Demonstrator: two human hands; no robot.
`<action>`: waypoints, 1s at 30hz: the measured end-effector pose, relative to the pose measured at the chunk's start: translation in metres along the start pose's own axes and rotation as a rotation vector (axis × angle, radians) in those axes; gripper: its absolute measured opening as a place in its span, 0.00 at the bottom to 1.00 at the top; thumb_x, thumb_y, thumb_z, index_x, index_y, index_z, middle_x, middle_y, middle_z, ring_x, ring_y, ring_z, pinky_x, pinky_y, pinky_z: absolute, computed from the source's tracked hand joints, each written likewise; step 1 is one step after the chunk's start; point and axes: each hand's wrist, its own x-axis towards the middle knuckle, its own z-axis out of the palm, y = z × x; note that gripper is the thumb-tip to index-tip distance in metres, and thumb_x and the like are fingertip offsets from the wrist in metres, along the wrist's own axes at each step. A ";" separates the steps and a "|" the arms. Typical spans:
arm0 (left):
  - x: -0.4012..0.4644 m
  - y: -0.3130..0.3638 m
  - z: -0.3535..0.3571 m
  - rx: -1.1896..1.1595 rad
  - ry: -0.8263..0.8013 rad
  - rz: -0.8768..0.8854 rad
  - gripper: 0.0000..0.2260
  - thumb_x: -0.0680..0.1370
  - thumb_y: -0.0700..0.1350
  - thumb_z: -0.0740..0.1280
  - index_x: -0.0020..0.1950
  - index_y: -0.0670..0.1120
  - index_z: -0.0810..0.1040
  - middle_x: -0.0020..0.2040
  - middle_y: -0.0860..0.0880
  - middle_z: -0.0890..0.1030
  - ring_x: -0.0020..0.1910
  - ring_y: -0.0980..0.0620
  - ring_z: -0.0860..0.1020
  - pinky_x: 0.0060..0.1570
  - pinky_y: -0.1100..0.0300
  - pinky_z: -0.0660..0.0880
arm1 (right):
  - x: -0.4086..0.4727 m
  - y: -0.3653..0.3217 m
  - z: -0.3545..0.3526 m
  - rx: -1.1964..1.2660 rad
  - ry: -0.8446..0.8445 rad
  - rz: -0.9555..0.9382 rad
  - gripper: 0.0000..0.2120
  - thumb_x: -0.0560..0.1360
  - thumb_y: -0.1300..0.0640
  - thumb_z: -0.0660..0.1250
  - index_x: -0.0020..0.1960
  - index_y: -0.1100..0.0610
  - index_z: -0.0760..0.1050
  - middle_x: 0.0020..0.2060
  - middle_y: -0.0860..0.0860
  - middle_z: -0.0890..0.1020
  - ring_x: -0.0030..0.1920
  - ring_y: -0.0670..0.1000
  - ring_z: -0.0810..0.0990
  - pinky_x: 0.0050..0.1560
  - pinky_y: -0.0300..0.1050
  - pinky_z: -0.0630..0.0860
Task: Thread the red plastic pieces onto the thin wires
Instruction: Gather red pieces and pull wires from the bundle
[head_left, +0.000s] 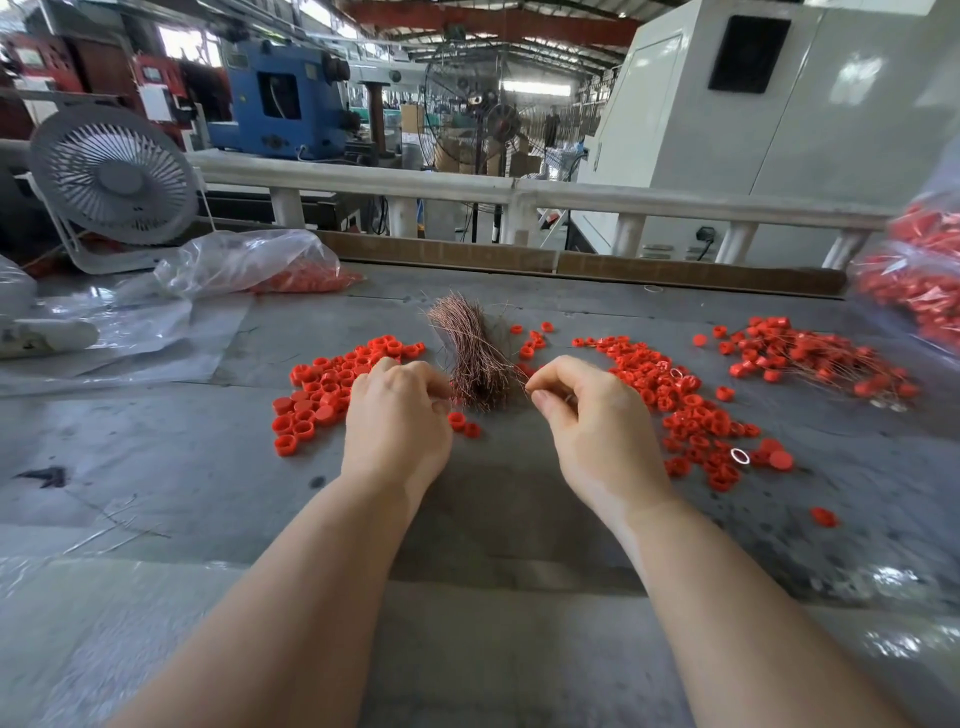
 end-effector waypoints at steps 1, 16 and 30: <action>0.001 -0.001 0.000 0.035 -0.002 -0.001 0.08 0.75 0.41 0.66 0.52 0.48 0.81 0.52 0.46 0.76 0.57 0.45 0.71 0.53 0.62 0.59 | 0.000 0.000 0.000 0.002 -0.001 0.001 0.05 0.74 0.64 0.66 0.43 0.56 0.78 0.29 0.40 0.71 0.32 0.44 0.69 0.35 0.38 0.60; -0.002 0.000 0.005 0.206 -0.148 0.019 0.07 0.75 0.54 0.67 0.51 0.57 0.80 0.57 0.53 0.75 0.60 0.48 0.65 0.50 0.54 0.56 | -0.001 -0.002 0.000 0.001 -0.026 0.026 0.05 0.74 0.63 0.66 0.43 0.55 0.79 0.34 0.47 0.78 0.38 0.50 0.75 0.41 0.46 0.70; -0.007 0.019 -0.002 -0.686 -0.171 -0.124 0.08 0.66 0.39 0.77 0.33 0.49 0.80 0.29 0.52 0.82 0.27 0.59 0.78 0.36 0.68 0.75 | 0.001 -0.002 -0.001 0.003 -0.009 0.040 0.05 0.74 0.64 0.66 0.43 0.57 0.79 0.38 0.49 0.79 0.40 0.50 0.76 0.41 0.41 0.68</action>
